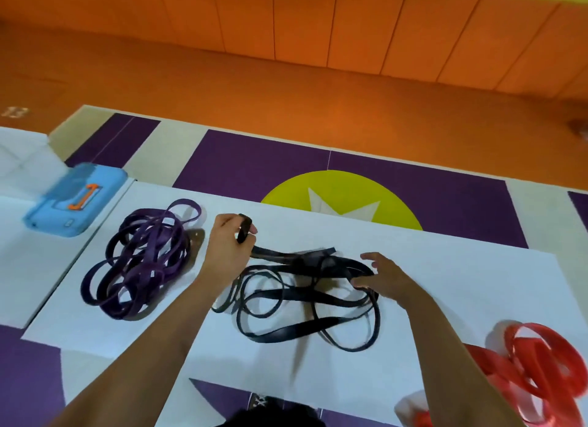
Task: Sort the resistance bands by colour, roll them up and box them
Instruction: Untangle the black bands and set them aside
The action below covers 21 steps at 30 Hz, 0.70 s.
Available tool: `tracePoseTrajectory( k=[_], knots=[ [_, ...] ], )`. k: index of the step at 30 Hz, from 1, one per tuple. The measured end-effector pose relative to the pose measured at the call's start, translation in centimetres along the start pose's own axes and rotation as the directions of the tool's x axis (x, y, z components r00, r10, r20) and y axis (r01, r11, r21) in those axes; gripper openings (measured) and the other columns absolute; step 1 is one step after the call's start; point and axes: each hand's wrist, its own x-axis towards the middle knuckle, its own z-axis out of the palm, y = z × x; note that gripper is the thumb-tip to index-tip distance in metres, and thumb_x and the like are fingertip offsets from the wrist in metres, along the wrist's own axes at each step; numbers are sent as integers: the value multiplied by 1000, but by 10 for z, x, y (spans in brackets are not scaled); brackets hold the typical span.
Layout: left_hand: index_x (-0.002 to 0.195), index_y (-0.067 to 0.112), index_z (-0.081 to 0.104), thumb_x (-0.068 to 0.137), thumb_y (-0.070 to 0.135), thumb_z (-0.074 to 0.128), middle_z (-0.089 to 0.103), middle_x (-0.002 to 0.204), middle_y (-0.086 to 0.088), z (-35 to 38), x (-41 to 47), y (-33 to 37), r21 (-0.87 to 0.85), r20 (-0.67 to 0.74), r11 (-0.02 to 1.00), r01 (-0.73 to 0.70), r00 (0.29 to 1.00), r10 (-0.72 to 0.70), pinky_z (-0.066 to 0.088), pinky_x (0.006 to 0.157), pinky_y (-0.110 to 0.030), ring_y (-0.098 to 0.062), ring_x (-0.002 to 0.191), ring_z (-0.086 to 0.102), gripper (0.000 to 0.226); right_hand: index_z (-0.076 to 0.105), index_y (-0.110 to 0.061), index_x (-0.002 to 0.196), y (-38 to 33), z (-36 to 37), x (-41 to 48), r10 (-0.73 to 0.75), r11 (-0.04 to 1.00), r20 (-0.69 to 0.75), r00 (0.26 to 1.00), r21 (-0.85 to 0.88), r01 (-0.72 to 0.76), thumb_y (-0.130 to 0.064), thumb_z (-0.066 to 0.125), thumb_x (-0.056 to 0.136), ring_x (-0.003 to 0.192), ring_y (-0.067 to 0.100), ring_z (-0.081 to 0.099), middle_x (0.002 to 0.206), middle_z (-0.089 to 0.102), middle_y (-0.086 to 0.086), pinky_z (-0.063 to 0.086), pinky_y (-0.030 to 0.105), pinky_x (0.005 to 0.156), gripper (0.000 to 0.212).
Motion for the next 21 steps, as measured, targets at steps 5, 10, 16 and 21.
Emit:
tracePoseTrajectory(
  k=[5,10,16,21],
  knots=[
    [87,19,71,86,35,66,49,120,1,-20,7,50,-18,-31,956,-292,956,291,49,96,-46,-19,114,53,18,37,-47,148,-65,13,-16,-364,931,27,931,40,362,-42,90,73,148,12,29,157,34,-6,36,34,109,92],
    [85,18,76,82,52,68,46,113,0,-45,10,111,0,-76,923,-386,920,385,42,99,-31,-24,110,49,35,20,-52,155,-143,35,-33,-588,808,53,807,85,583,-45,94,66,146,-6,21,161,22,-27,29,28,115,116],
    [94,19,78,90,27,76,56,114,2,-59,9,158,-348,12,871,-346,928,373,49,87,-17,-6,108,59,10,62,-28,107,-184,61,-42,-600,791,47,798,179,585,-23,86,78,90,-13,60,93,69,-22,46,10,78,37],
    [98,8,78,94,20,70,68,89,-14,-74,21,165,-628,-133,733,-260,965,228,62,69,-41,-23,71,68,14,74,-15,72,-147,67,-30,-465,885,82,882,59,461,-28,76,86,81,13,69,83,77,4,51,31,88,19]
  ],
)
